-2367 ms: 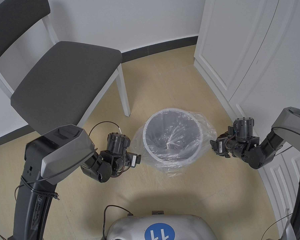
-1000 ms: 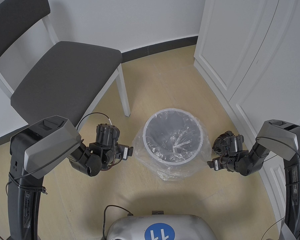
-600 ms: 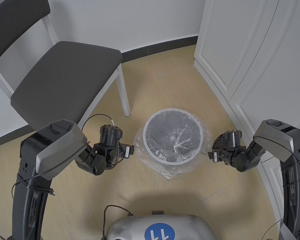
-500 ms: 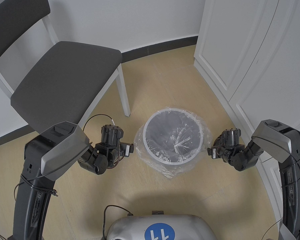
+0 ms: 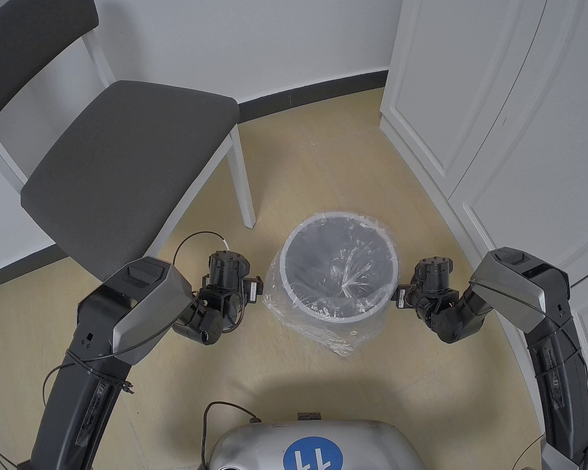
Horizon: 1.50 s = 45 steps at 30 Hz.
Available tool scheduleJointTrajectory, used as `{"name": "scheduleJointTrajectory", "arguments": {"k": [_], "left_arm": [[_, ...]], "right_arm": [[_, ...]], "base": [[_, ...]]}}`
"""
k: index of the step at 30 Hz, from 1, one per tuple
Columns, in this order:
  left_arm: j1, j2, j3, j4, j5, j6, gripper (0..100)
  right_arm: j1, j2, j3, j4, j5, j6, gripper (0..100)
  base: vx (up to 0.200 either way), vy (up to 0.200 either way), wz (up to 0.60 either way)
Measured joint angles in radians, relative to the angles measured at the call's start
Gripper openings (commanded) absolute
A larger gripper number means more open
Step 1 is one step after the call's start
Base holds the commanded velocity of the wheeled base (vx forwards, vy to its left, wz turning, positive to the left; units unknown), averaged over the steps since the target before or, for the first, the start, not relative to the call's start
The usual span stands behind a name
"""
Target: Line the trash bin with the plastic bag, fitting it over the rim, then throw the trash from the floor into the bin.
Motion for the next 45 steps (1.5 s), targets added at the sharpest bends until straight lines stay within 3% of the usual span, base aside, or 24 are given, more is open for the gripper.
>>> {"name": "scheduleJointTrajectory", "arguments": {"k": [12, 18, 23, 31, 39, 45], "left_arm": [[0.016, -0.062, 0.084, -0.004, -0.001, 0.009, 100], [0.029, -0.149, 0.185, -0.016, -0.016, 0.045, 100], [0.032, -0.244, 0.349, -0.126, -0.054, 0.126, 100], [0.03, -0.337, 0.494, -0.275, -0.088, 0.23, 100], [0.029, -0.375, 0.535, -0.299, -0.096, 0.245, 100], [0.023, -0.417, 0.591, -0.33, -0.13, 0.246, 100]], "right_arm": [[0.016, -0.073, 0.115, -0.024, 0.019, -0.015, 100], [0.016, -0.247, 0.288, -0.031, 0.02, -0.102, 100], [0.002, -0.375, 0.419, -0.044, 0.021, -0.228, 100], [-0.05, -0.395, 0.433, -0.21, 0.015, -0.3, 100], [-0.063, -0.261, 0.233, -0.205, -0.031, -0.257, 100], [-0.043, -0.148, 0.035, -0.04, -0.07, -0.067, 100]], "base": [[0.0, 0.0, 0.0], [0.0, 0.0, 0.0], [0.0, 0.0, 0.0], [0.0, 0.0, 0.0], [0.0, 0.0, 0.0], [0.0, 0.0, 0.0]]}}
